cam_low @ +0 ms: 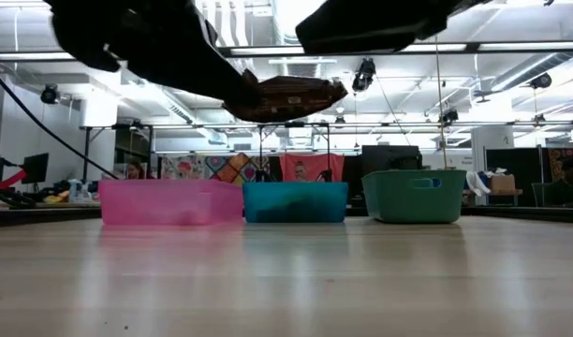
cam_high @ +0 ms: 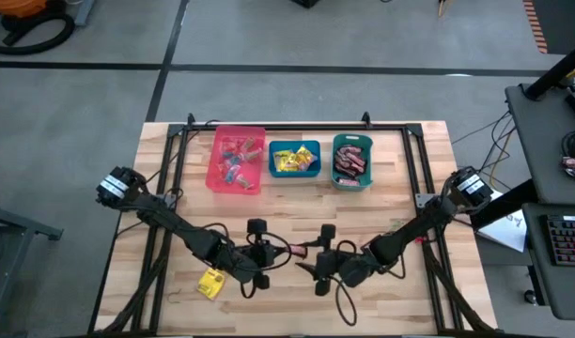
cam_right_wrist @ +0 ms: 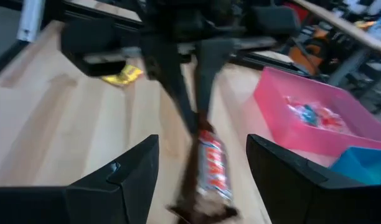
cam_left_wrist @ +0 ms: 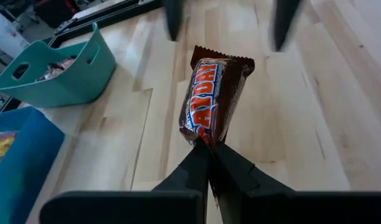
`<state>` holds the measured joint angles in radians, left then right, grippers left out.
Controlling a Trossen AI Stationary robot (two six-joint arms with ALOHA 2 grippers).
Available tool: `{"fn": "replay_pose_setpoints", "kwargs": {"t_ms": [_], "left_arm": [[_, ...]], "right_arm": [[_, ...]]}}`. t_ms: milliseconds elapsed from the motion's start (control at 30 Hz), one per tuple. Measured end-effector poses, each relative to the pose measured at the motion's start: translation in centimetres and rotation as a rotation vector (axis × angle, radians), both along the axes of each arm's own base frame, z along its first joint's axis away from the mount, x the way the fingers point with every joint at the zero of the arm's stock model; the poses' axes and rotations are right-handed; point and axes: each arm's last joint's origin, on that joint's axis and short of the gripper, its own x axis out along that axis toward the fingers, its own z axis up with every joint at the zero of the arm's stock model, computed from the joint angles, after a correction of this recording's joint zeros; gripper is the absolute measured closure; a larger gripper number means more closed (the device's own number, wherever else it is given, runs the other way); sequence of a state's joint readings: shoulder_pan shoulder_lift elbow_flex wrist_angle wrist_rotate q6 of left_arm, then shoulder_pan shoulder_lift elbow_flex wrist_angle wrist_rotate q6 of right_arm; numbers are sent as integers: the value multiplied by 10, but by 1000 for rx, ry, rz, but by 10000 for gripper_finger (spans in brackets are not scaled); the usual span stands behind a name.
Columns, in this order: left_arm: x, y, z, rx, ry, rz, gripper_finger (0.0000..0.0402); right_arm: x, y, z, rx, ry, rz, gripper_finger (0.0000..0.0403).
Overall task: Sort candy
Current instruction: Put the brown candy bar into the green bin
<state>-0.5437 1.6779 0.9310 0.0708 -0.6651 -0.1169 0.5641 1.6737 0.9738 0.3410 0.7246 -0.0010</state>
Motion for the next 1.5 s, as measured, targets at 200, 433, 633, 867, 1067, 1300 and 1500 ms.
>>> {"fn": "replay_pose_setpoints", "kwargs": {"t_ms": [200,433,633,867,1067,1300,1500], "left_arm": [[2,0,2,-15,-26,8,401],[4,0,5,-17,-53,5,401],[7,4,5,-13,-62,12,401],[8,5,5,-34,-67,19,397],[5,8,10,-26,-56,26,340],[-9,23,23,22,31,49,257],[-27,41,40,36,95,95,224]], "right_arm": [[5,-15,-7,38,73,-23,170],[5,-24,-14,55,134,-71,177],[7,-26,-15,69,157,-32,246],[7,-26,-16,64,164,-23,332],[8,-30,-15,85,170,-40,337],[4,-58,-6,115,235,-144,338],[-8,-116,19,137,301,-339,337]]}}
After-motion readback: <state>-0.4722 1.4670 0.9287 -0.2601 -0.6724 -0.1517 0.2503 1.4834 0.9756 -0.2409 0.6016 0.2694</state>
